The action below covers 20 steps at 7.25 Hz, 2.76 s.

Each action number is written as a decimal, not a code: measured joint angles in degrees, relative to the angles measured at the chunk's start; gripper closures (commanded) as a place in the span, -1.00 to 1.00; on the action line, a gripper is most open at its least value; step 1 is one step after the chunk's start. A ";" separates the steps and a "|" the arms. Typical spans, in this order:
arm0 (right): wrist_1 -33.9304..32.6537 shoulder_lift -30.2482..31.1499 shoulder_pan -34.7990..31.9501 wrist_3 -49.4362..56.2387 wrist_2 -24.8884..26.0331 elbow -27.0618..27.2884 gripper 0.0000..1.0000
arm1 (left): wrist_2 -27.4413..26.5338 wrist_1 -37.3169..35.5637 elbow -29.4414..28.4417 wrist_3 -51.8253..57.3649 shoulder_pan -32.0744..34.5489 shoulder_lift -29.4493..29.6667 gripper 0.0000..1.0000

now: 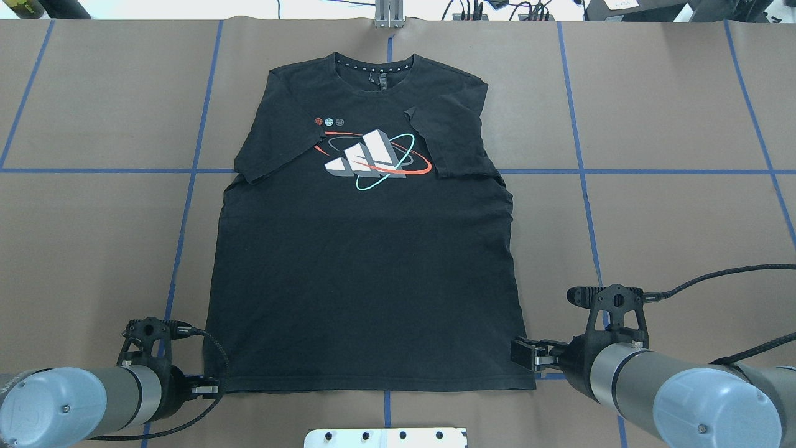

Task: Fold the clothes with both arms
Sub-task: 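Grasp the hem corners nearest the robot with both grippers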

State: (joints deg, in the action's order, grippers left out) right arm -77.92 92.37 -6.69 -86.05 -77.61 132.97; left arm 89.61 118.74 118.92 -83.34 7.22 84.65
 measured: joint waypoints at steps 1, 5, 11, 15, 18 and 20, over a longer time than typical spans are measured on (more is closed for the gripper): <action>-0.01 0.00 0.01 0.00 0.00 -0.07 -1.00 | 0.04 0.00 0.15 0.04 0.04 -0.05 1.00; 0.04 0.09 0.20 -1.62 1.10 -2.35 -1.00 | 0.00 0.00 0.43 0.10 0.21 0.06 1.00; 0.14 -1.27 5.94 -9.84 5.90 -8.27 -0.56 | -1.61 0.09 0.49 0.23 -0.02 0.92 1.00; 0.11 -2.04 9.96 -15.09 8.49 -11.00 -0.06 | -4.24 0.09 1.01 0.37 -0.16 0.90 1.00; 0.09 -2.43 10.88 -15.36 8.63 -11.30 0.38 | -4.68 0.09 1.13 0.37 -0.11 0.87 1.00; 0.06 -2.61 11.12 -15.36 8.60 -11.33 0.84 | -4.70 0.09 1.14 0.37 -0.10 0.87 1.00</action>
State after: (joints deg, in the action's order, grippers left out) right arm -77.87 89.76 4.43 -101.41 -69.01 121.64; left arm 84.91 118.83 120.05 -82.97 7.12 85.52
